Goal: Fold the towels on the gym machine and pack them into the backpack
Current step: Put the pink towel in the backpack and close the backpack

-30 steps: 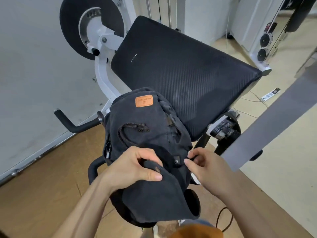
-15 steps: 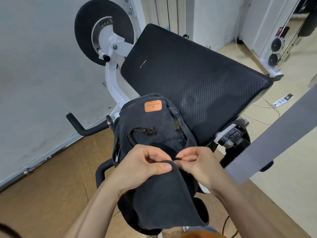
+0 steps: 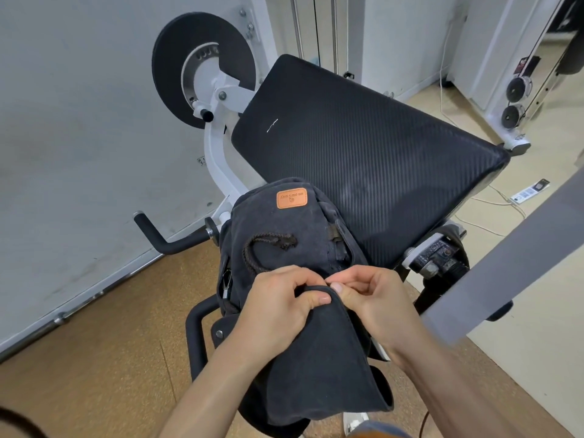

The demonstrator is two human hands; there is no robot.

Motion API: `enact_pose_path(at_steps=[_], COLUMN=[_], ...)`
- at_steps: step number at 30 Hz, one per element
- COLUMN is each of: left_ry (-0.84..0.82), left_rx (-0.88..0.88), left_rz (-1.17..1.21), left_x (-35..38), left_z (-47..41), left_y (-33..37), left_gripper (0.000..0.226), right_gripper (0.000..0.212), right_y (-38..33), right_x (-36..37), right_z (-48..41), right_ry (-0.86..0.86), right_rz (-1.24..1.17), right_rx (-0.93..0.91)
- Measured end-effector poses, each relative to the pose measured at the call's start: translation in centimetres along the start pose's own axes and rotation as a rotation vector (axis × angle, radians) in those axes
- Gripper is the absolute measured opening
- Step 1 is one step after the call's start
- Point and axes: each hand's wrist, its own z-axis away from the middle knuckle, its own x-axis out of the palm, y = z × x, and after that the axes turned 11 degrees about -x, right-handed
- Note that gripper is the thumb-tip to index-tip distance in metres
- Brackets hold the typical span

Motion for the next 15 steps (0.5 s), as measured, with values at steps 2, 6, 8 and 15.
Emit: enact_pose_path(at_steps=[2, 6, 8, 15], left_ry=[0.005, -0.025, -0.085, -0.171], left_rx=[-0.004, -0.030, -0.029, 0.122], left_rz=[0.008, 0.003, 0.022, -0.174], left_x=[0.2, 0.4, 0.6, 0.6], left_z=[0.1, 0.3, 0.4, 0.2], left_y=[-0.2, -0.2, -0.1, 0.1], left_gripper=[0.014, 0.018, 0.022, 0.033], right_gripper=[0.016, 0.018, 0.013, 0.037], right_y=[-0.1, -0.4, -0.5, -0.9], right_x=[-0.1, -0.1, 0.0, -0.2], right_z=[0.2, 0.5, 0.7, 1.2], right_ry=[-0.014, -0.035, -0.027, -0.079], right_rz=[0.066, 0.153, 0.150, 0.194], right_rx=[-0.055, -0.166, -0.209, -0.230])
